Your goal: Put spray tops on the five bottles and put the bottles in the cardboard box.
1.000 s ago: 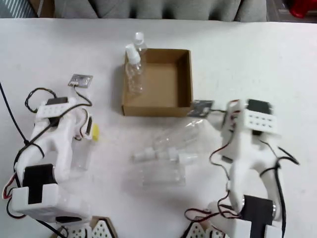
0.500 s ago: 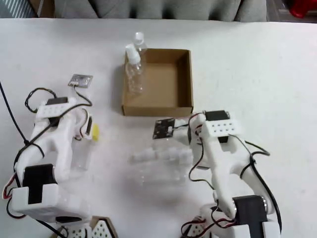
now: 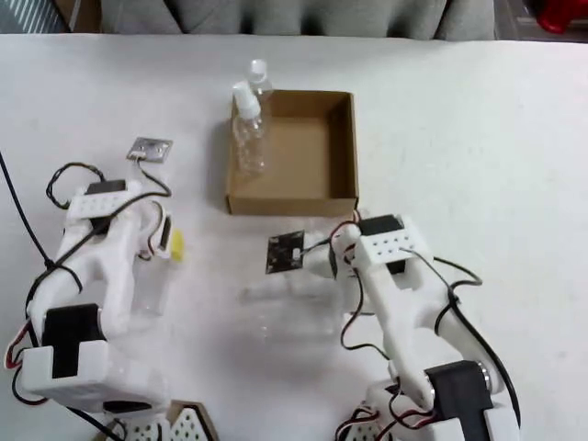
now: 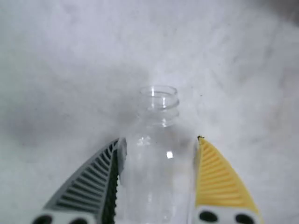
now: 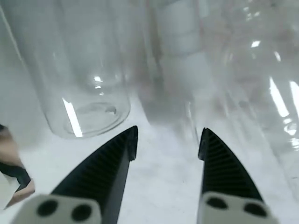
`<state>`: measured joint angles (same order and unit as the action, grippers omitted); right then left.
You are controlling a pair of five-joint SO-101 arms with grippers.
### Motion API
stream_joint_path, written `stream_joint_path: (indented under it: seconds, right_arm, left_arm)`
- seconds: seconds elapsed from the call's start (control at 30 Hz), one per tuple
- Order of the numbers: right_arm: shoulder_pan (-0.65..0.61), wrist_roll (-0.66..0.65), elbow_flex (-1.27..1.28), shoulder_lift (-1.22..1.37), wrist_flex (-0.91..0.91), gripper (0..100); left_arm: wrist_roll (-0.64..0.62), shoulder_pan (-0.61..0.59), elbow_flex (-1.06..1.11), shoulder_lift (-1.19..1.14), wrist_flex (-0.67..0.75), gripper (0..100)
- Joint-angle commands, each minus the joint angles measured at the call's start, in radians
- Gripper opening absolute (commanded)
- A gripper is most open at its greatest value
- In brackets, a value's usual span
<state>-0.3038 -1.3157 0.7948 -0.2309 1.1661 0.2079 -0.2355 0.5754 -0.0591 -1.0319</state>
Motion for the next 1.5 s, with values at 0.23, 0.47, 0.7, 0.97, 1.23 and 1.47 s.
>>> stream_joint_path:
  seconds: [0.23, 0.47, 0.7, 0.97, 1.23, 1.47]
  right_arm:
    - [-0.008, 0.008, 0.041, -0.012, -0.102, 18.3]
    - [-0.008, 0.008, 0.095, -0.013, -0.182, 18.2]
    - [0.045, 0.0, 0.057, -0.022, -0.176, 1.5]
    - [0.134, 0.005, 0.029, -0.022, -0.173, 21.1]
    - [0.127, 0.006, -0.075, -0.022, -0.022, 29.4]
    - [0.061, 0.184, -0.262, -0.019, 0.142, 17.6]
  left_arm:
    - [0.009, 0.004, -0.044, 0.012, 0.025, 2]
    - [0.009, 0.004, -0.044, 0.012, 0.025, 2]
    - [0.009, 0.004, -0.044, 0.012, 0.025, 2]
    - [0.009, 0.004, -0.044, 0.012, 0.025, 2]
    - [0.009, 0.004, -0.044, 0.012, 0.025, 2]
    - [0.009, 0.004, -0.046, 0.012, 0.025, 2]
